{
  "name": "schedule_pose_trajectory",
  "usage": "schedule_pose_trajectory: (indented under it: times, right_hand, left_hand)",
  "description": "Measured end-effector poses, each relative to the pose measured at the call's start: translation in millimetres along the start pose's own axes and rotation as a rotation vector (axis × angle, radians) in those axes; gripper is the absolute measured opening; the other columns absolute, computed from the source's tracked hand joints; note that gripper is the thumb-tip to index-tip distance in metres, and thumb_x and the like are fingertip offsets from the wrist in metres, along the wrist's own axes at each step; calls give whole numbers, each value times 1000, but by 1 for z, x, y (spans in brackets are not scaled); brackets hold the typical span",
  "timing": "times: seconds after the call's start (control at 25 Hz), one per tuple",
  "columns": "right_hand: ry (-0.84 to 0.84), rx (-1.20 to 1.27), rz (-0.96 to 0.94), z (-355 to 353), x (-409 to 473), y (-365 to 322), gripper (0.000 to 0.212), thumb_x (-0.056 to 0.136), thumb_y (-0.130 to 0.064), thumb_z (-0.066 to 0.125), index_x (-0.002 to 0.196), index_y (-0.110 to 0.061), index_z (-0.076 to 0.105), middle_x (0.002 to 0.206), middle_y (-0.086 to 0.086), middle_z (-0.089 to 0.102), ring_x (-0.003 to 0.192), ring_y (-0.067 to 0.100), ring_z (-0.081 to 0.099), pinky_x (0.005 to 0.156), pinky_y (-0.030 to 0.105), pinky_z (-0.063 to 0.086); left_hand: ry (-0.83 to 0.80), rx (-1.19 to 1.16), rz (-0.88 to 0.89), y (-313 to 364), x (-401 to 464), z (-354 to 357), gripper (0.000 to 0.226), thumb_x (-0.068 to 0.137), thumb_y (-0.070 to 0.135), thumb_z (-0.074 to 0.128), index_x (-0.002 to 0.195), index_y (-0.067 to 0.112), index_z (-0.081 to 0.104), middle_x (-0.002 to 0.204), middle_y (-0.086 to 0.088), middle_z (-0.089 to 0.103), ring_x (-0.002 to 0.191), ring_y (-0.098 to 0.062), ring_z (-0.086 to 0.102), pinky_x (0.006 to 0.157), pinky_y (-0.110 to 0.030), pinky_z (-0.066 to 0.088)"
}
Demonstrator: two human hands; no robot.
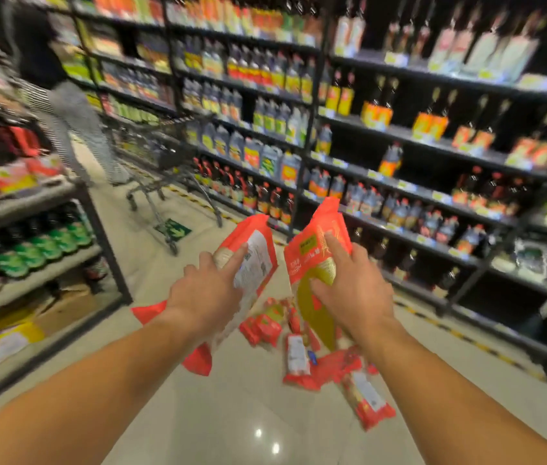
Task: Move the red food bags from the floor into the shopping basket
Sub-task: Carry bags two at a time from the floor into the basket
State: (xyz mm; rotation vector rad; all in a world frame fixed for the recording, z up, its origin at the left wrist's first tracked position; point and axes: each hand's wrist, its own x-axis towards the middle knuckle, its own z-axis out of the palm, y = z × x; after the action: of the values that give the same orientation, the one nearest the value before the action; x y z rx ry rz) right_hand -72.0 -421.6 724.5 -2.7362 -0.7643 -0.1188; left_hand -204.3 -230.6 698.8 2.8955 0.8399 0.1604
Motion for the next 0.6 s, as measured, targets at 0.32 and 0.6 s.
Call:
schedule_pose_trajectory:
  times: [0.32,0.6]
  right_hand:
    - [17,29,-385,-46,-74,-240,81,85,-56,59,155,-45,20,134,9,46,119,38,53,90,46,48]
    - [-73,170,-700,-18,-204,-459,61,89,-46,57,147,-47,35,132,11,43,118,41,54,89,49,48]
  left_hand:
    - [243,75,-377,-161,-132,-146,67,96,41,49,152,40,11,124,-16,38,104,-40,50,72,-44,42]
    - [300,141,-664,-339,-302,-193,56,102,38,38,150,51,13,132,-16,33,106,-41,46,78,-48,46]
